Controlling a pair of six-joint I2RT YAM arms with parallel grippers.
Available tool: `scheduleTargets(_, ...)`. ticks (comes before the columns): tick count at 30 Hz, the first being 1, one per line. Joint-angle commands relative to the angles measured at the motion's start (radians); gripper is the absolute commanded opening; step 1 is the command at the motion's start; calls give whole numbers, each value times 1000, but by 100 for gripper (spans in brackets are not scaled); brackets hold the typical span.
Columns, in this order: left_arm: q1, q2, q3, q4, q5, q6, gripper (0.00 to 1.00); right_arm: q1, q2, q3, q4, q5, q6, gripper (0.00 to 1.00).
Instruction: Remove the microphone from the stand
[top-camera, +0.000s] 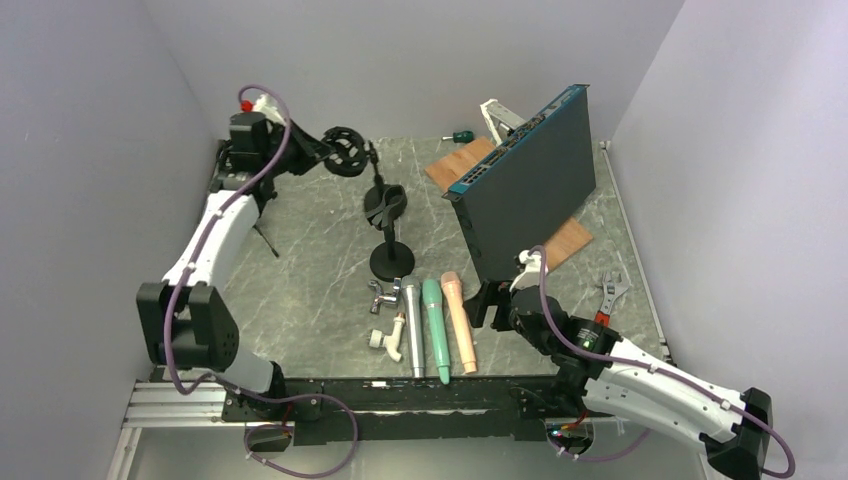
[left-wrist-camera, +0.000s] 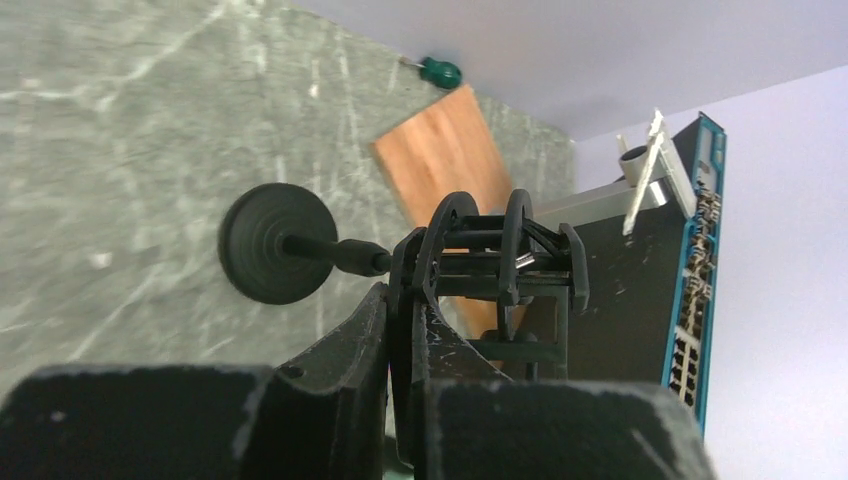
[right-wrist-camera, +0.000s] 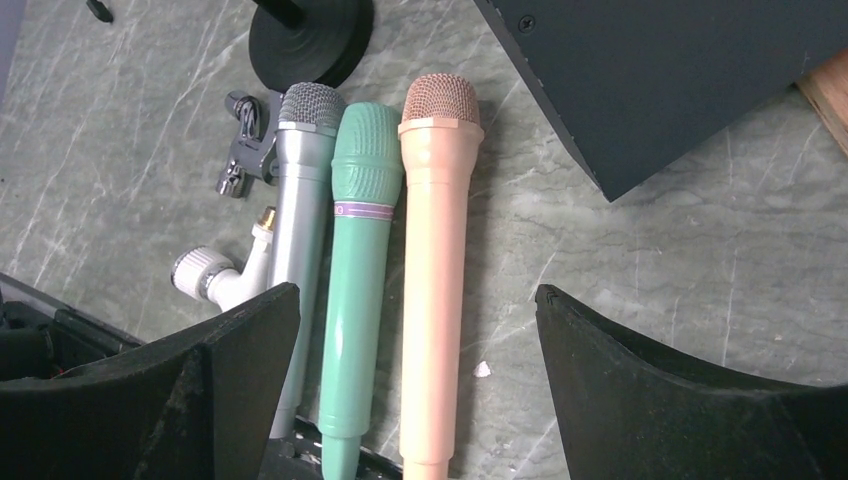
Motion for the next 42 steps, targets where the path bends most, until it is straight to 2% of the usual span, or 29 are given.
scheduleTargets(1,87,-137,50,-211,74,199,0,4,22,1,64,-22,2,89)
scheduleTargets(7,233,-157,86,-390,185,265,0,3,82,15,79,-42,11,89)
scheduleTargets(10,266,-169,69,-401,200,246,1,4,94,3,108,-54,14,89)
scheduleTargets(14,292,-196,8,-359,182,215,26,4,114,11,104,-56,17,89)
scheduleTargets(17,297,-215,2,-379,116,224,55,3,112,17,86,-47,18,89)
scheduleTargets(18,297,-225,2,-377,101,234,60,3,107,16,83,-43,16,89)
scheduleTargets(26,297,-314,91,-433,-81,298,87,4,98,29,84,-46,5,89)
scheduleTargets(28,296,-352,102,-438,-138,321,89,2,100,31,92,-56,8,89)
scheduleTargets(31,233,-404,120,-437,-224,401,90,4,100,23,106,-66,14,89)
scheduleTargets(34,91,-425,152,-420,-270,492,89,3,103,21,111,-69,11,89)
scheduleTargets(38,-80,-318,333,-572,-363,577,85,2,114,30,100,-74,2,89)
scheduleTargets(42,-238,-176,494,-691,-540,678,82,3,108,30,89,-73,5,89)
